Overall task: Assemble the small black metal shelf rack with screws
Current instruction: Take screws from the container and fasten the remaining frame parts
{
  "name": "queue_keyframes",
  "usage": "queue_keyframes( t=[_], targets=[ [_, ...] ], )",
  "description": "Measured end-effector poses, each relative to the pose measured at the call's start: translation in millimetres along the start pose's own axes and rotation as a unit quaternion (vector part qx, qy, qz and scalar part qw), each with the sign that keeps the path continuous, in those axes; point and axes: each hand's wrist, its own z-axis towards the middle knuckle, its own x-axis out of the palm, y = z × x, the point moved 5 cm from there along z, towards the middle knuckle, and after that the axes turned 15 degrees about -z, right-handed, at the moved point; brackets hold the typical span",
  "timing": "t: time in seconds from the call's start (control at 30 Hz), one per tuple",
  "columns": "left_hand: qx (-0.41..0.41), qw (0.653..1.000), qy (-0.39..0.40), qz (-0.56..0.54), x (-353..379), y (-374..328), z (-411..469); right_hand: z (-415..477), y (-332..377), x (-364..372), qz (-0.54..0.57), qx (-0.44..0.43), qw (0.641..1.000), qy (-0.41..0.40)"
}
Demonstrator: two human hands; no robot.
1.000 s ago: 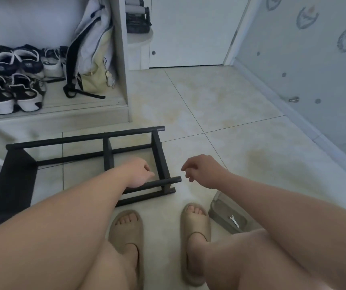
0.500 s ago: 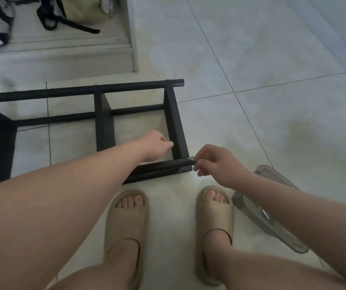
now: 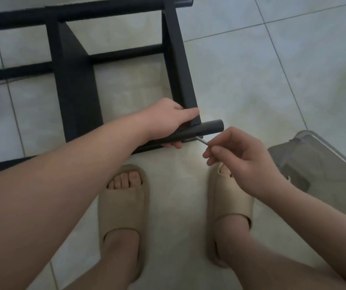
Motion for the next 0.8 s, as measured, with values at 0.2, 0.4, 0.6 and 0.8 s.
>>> queue_keyframes(
  t=[0.2,0.4,0.6,0.8],
  targets=[
    [0.03,0.999,-0.016,0.025,1.2,1.7,2.0,2.9,0.0,2.1,-0.01,0.0,1.0,-0.02],
    [0.045,0.998,-0.022,0.035,2.1,1.8,1.3,1.9,5.2,8.9,-0.172,-0.059,0.983,-0.038],
    [0.051,0.998,-0.022,0.036,0.9,2.4,2.0,16.1,4.2,12.3,-0.189,-0.063,0.978,-0.058],
    [0.053,0.998,-0.023,0.039,0.7,4.3,3.8,16.8,-5.0,16.7,-0.037,0.007,0.997,-0.069]
  ],
)
